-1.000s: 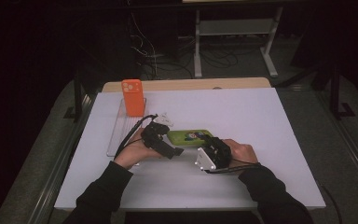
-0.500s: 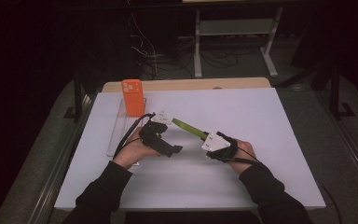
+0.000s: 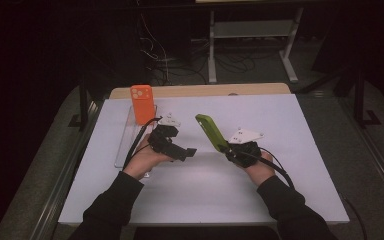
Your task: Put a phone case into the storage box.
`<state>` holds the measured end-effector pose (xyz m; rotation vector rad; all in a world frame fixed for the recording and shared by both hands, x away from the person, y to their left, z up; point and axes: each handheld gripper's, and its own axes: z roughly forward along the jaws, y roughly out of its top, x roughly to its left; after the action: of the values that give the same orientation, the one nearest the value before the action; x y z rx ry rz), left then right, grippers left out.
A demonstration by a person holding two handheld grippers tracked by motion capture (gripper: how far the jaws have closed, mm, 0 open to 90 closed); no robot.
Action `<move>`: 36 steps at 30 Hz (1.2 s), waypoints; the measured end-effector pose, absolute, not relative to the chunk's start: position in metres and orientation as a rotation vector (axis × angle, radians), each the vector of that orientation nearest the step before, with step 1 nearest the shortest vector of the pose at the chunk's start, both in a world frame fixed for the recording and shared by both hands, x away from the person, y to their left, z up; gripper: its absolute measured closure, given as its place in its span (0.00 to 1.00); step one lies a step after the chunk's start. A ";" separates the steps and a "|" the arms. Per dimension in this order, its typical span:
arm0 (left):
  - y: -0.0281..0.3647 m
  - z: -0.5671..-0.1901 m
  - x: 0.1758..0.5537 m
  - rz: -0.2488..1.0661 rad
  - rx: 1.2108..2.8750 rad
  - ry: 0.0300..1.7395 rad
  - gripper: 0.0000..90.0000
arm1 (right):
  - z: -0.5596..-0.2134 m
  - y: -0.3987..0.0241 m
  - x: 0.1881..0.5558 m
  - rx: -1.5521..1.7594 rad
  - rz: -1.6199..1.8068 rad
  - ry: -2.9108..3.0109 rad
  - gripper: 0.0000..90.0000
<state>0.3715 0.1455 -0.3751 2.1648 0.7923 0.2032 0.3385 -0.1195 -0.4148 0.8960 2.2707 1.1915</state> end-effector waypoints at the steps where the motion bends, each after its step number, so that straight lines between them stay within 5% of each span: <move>1: 0.146 -0.375 0.373 0.212 2.159 0.789 0.00 | -0.415 -0.120 0.339 0.923 1.204 2.268 0.84; 36: 0.099 -0.366 0.395 0.133 1.938 0.816 0.00 | -0.411 -0.107 0.334 0.992 1.407 2.268 0.84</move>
<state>0.3952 0.0989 -0.3659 1.9375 0.8158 0.1327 0.3337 -0.1070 -0.4106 0.9921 2.2683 1.4065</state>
